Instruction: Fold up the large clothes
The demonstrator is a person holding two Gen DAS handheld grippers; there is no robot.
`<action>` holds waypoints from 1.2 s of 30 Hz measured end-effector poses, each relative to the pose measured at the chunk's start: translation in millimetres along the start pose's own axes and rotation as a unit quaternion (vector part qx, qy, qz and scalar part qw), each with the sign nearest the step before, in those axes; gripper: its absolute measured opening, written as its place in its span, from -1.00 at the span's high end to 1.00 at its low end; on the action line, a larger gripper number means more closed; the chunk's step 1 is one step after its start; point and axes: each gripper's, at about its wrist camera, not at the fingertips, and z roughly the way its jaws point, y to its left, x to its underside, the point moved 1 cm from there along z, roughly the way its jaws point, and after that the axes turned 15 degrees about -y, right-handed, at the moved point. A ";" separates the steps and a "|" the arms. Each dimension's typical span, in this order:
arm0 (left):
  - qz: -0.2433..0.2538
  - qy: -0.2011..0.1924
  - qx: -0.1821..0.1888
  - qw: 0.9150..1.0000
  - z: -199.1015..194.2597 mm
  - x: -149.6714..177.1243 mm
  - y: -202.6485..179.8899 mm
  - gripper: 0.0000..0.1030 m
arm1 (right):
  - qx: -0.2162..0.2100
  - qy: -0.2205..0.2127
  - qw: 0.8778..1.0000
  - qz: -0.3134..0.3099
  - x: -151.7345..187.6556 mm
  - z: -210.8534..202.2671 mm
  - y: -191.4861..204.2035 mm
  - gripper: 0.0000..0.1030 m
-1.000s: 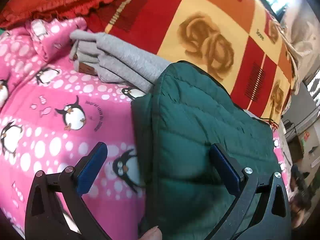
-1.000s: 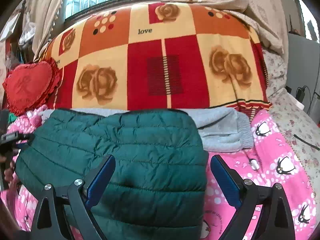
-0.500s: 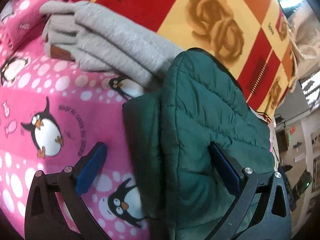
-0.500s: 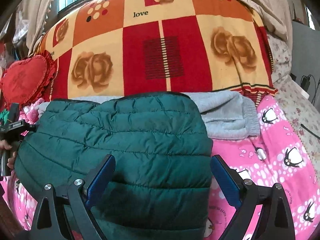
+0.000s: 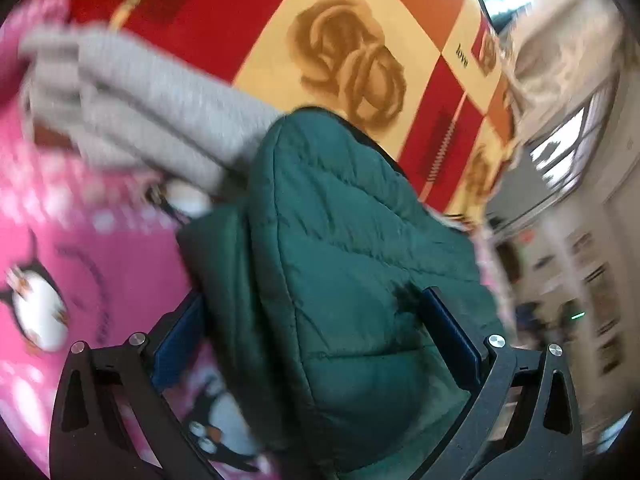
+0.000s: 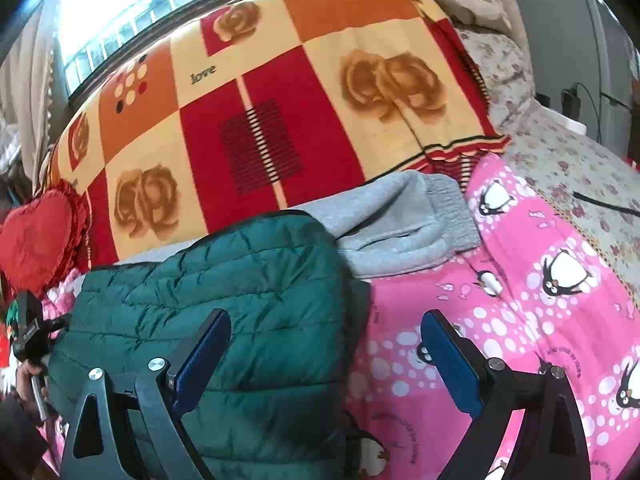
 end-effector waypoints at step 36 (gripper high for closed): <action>0.116 -0.030 -0.128 0.985 6.8 26.6 -16.0 -0.55 | -0.178 0.137 0.966 0.130 48.8 135.5 -49.2 -1.00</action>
